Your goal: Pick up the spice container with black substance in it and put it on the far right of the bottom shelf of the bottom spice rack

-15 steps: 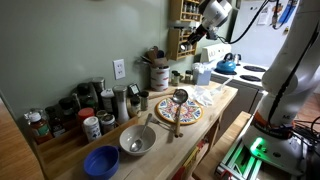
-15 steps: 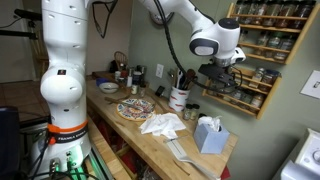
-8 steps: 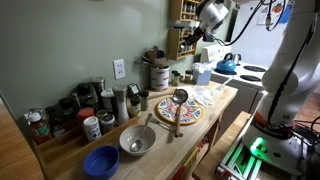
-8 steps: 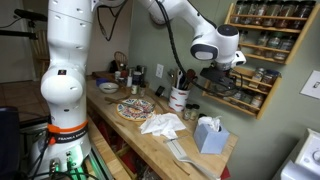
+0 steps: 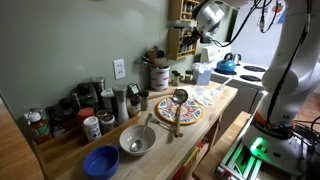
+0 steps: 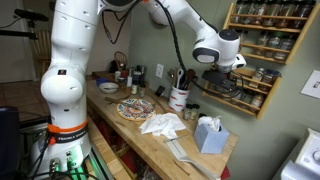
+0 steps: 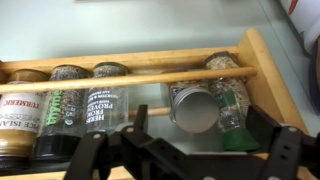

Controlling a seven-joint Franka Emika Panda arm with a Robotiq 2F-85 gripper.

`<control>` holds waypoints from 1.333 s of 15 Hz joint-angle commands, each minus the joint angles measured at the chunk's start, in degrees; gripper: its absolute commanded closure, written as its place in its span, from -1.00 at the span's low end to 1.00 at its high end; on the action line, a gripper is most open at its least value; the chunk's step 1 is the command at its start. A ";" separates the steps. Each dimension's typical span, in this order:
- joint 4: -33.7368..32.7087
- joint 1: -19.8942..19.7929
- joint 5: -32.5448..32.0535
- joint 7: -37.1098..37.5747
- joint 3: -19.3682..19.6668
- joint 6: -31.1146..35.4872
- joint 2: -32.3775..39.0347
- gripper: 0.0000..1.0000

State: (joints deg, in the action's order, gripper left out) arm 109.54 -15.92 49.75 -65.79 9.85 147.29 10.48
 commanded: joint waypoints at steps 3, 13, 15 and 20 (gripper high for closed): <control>-2.19 -0.80 1.02 -1.54 -1.17 0.90 2.65 -1.00; -3.69 -1.33 0.22 -1.56 -1.68 1.15 4.49 0.50; -3.17 -1.40 0.04 -1.74 -1.62 0.79 3.84 0.51; -2.17 -1.27 -0.95 -1.18 -1.34 0.41 2.41 0.51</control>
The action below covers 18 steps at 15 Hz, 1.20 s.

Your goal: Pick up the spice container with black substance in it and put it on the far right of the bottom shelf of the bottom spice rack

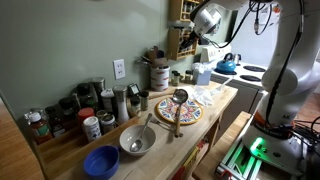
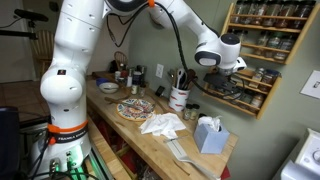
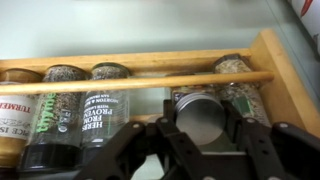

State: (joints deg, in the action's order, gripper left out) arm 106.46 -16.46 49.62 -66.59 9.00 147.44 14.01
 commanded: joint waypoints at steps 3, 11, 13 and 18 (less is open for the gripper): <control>1.21 -0.66 -1.83 0.10 -0.32 -0.41 -1.76 0.51; 1.77 -0.38 -8.35 4.72 0.39 -2.75 -3.53 0.51; 1.38 -0.45 -10.11 6.90 0.39 -4.17 -3.84 0.51; -0.07 -0.33 -15.68 13.57 0.89 -9.27 -4.15 0.51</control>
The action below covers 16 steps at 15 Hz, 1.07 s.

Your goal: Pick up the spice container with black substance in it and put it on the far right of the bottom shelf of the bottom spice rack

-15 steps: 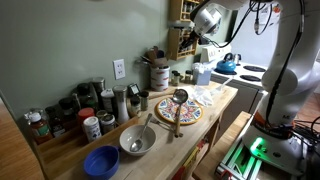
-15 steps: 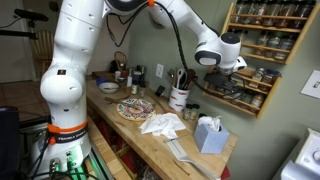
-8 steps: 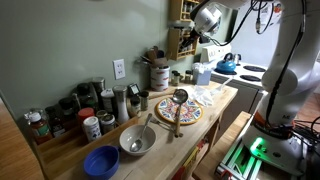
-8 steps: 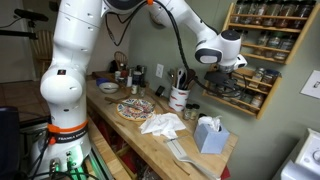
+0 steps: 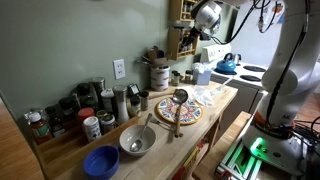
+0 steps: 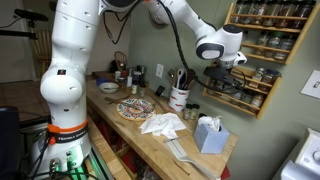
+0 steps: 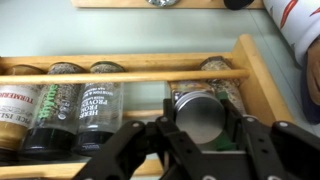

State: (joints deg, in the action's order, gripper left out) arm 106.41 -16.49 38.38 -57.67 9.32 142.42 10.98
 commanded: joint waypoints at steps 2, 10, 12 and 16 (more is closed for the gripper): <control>-0.76 -0.20 -8.31 8.12 0.99 -6.05 -1.23 0.51; -4.62 -0.37 -14.74 14.16 0.42 -9.15 -0.29 0.51; -4.92 -0.40 -14.08 14.54 0.24 -7.86 -0.10 0.51; -5.38 -0.46 -13.29 15.01 -0.05 -6.16 -0.04 0.51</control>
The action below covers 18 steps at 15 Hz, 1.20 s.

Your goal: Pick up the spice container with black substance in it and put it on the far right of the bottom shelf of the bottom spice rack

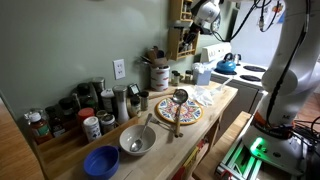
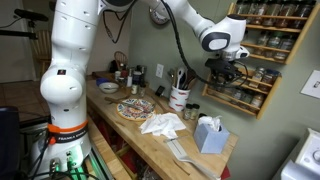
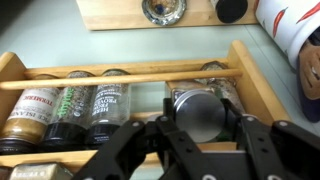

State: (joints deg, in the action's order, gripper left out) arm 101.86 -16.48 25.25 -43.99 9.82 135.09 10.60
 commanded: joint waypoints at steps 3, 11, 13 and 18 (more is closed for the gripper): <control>-0.83 -0.52 0.45 1.28 -0.84 2.78 0.81 0.51; 0.27 -1.26 5.68 -0.20 -2.87 8.66 2.63 0.51; 0.66 -1.58 6.85 -0.46 -3.32 9.52 3.06 0.51; 1.34 -2.16 9.36 -1.23 -4.68 12.26 4.01 0.51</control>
State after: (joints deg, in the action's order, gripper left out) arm 102.29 -17.39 32.54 -43.86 6.75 145.10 14.56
